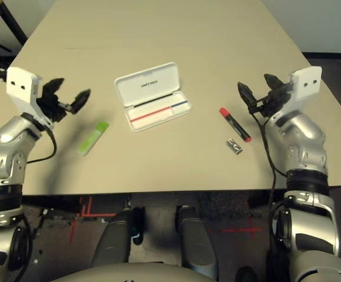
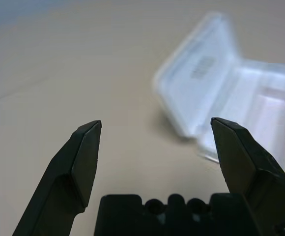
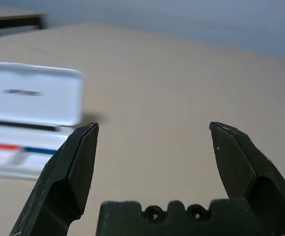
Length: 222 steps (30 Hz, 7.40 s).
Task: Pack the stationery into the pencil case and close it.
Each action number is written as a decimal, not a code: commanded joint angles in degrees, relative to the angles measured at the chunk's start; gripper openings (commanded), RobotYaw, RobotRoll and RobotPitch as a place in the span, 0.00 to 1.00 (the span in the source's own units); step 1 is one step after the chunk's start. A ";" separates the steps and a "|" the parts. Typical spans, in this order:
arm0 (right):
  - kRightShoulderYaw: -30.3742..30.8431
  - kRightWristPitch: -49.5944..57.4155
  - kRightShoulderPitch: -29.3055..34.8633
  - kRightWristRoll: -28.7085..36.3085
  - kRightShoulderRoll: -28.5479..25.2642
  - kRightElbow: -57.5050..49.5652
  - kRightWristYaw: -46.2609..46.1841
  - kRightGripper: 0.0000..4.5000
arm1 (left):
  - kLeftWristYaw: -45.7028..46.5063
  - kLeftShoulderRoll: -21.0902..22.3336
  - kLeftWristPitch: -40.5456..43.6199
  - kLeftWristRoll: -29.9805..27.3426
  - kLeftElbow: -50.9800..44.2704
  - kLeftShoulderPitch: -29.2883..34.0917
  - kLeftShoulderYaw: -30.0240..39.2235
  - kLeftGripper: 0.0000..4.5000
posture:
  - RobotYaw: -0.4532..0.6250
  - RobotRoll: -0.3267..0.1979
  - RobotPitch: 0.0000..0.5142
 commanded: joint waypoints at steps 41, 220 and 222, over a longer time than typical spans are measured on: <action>4.30 8.02 0.90 4.23 -11.55 -1.91 34.25 1.00 | -21.78 -10.24 10.15 25.66 22.70 -27.40 -39.75 0.78 | 0.28 0.62 0.36; 43.04 27.47 -19.85 -23.85 8.06 -13.41 22.02 0.11 | -26.95 12.85 6.19 3.75 -6.97 -2.15 -12.41 1.00 | 0.45 0.62 0.35; 42.82 26.91 -19.00 -23.76 8.27 -12.71 21.69 0.19 | -26.35 12.72 6.09 4.18 -6.65 -2.18 -12.58 1.00 | 0.45 0.62 0.35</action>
